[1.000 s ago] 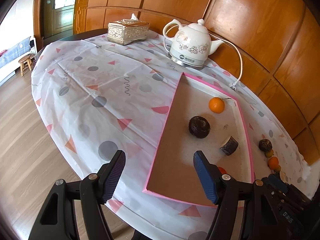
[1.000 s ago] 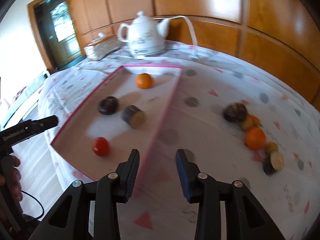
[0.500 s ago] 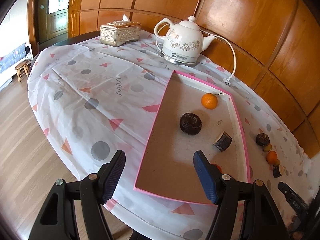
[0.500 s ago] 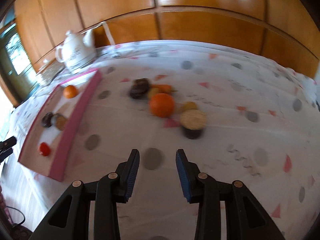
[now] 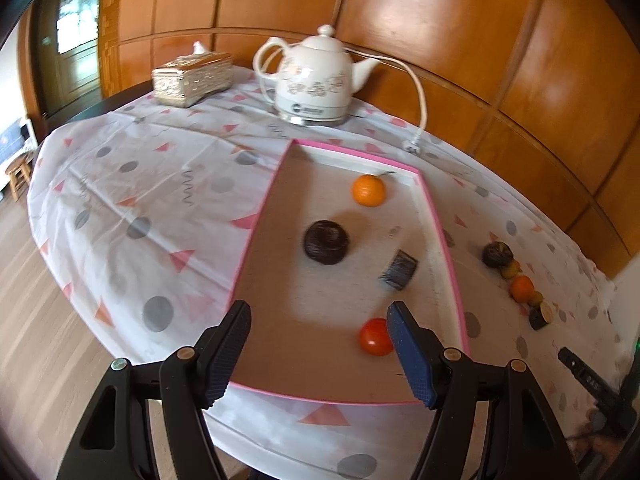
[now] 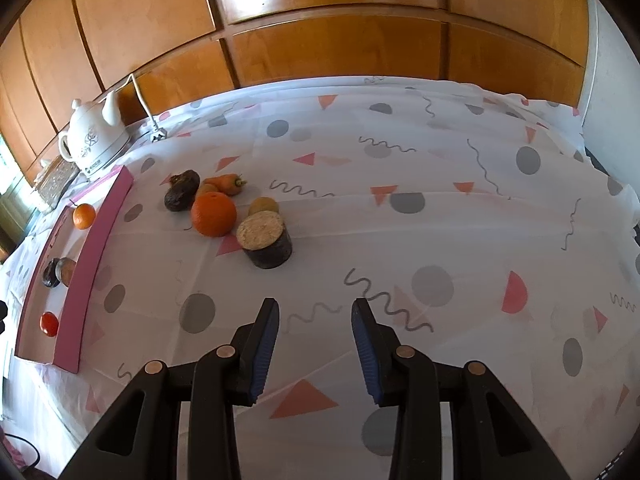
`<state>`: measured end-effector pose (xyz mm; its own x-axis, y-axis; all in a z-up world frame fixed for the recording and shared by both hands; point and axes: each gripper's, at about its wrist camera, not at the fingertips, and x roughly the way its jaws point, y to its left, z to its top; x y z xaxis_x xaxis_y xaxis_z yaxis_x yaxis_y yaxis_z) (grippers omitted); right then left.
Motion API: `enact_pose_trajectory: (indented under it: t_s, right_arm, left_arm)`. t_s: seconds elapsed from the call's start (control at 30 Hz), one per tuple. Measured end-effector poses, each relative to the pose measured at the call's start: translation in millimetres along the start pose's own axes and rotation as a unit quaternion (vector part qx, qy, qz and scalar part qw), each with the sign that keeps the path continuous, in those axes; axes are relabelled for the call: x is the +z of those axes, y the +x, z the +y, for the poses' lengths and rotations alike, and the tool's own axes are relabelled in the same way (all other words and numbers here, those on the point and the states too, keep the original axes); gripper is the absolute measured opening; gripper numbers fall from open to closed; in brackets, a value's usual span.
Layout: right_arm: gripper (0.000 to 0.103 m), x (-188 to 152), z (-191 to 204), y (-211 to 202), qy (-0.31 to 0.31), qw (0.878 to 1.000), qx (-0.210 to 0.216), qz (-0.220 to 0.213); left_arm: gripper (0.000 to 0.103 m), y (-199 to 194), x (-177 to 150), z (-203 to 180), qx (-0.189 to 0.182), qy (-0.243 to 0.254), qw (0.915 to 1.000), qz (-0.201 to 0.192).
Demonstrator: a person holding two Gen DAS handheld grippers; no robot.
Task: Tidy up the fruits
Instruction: 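Reach the left gripper to the loose orange and grasp it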
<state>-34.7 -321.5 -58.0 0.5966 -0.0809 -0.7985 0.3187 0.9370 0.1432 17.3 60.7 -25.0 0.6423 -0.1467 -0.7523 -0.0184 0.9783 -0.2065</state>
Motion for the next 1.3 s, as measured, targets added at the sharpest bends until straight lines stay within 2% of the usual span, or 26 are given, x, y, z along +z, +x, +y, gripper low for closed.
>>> enact_pose_trajectory:
  t_s: [0.33, 0.6, 1.17, 1.3]
  right_arm:
    - [0.038, 0.2, -12.8, -1.9, 0.014, 1.000, -0.010, -0.002]
    - [0.038, 0.6, -30.1, -4.2, 0.033, 0.999, -0.021, -0.005]
    - [0.038, 0.0, -71.8, -7.7, 0.078, 0.996, -0.044, -0.012]
    - [0.038, -0.8, -84.1, -9.0, 0.091, 0.994, -0.052, -0.012]
  left_arm:
    - [0.071, 7.7, 1.0, -38.4, -0.030, 0.056, 0.9979, 0.014]
    - [0.071, 11.2, -0.7, -71.0, -0.056, 0.105, 0.9927, 0.021]
    - [0.070, 43.4, 8.1, -157.2, -0.119, 0.207, 0.9696, 0.052]
    - [0.067, 54.9, 7.9, -178.6, -0.136, 0.223, 0.9631, 0.064]
